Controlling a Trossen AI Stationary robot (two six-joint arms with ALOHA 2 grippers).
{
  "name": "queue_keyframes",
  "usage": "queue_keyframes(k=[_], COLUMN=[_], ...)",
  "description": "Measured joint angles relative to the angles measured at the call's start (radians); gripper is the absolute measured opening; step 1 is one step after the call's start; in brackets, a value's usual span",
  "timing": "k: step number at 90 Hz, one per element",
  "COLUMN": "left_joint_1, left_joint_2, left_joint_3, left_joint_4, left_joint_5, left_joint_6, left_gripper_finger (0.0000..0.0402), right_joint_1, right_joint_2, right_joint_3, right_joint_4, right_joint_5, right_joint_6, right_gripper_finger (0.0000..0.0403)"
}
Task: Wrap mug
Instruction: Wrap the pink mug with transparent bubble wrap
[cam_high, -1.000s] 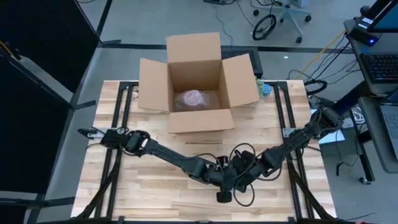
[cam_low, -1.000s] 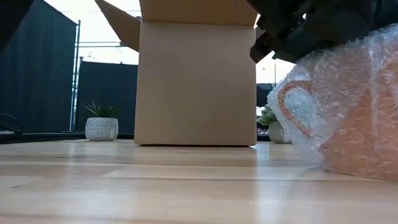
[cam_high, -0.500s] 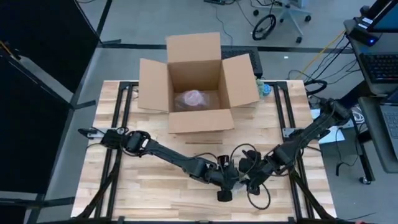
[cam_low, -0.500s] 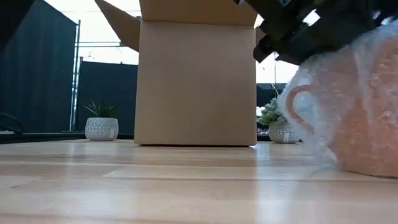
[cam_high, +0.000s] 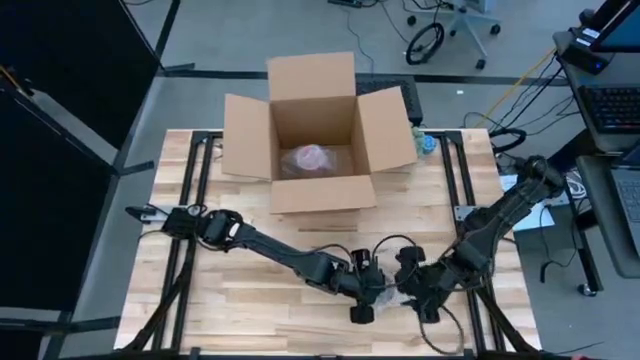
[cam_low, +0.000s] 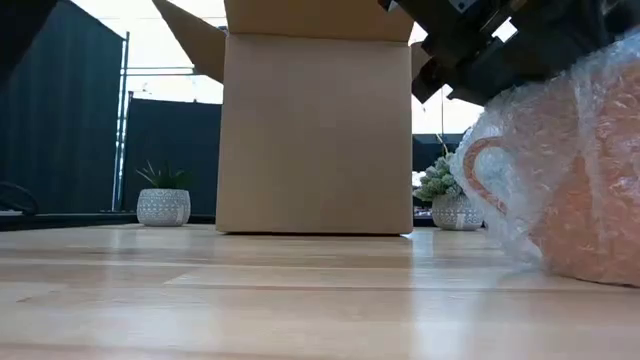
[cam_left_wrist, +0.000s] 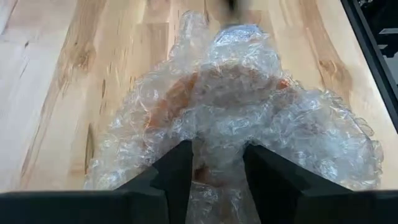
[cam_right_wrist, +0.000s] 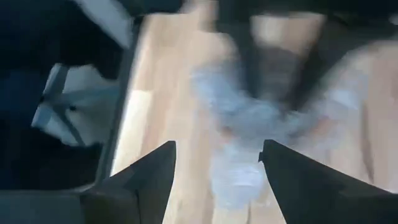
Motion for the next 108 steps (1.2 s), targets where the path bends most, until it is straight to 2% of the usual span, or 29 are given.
queue_keyframes(k=[14, 29, 50, 61, 70, 93, 108], left_joint_1=[0.0, -0.008, -0.026, -0.027, -0.028, -0.025, -0.02], left_joint_2=[0.0, -0.004, -0.021, -0.021, -0.021, -0.02, -0.02], left_joint_3=[0.0, 0.0, -0.003, -0.003, -0.003, -0.002, -0.001], left_joint_4=[0.0, -0.001, -0.001, 0.004, 0.008, 0.045, 0.032], left_joint_5=[0.0, 0.011, 0.0, 0.0, 0.001, 0.003, 0.012], left_joint_6=[0.0, 0.052, 0.103, 0.105, 0.105, 0.057, 0.02], left_gripper_finger=[0.0134, 0.0134, 0.0134, 0.0134, 0.0134, 0.0134, 0.0134], right_joint_1=[0.063, 0.067, 0.05, 0.042, 0.023, -0.014, -0.011], right_joint_2=[0.038, 0.149, 0.251, 0.251, 0.261, 0.387, 0.416], right_joint_3=[0.0, 0.0, 0.002, 0.012, 0.006, -0.001, -0.001], right_joint_4=[0.105, 0.141, 0.107, 0.099, 0.112, 0.113, 0.124], right_joint_5=[0.126, 0.155, 0.254, 0.24, 0.188, 0.153, 0.187], right_joint_6=[-0.231, -0.404, -0.474, -0.5, -0.511, -0.524, -0.495], right_gripper_finger=[0.0225, 0.0225, 0.0225, 0.0225, 0.0225, 0.0225, 0.0225])
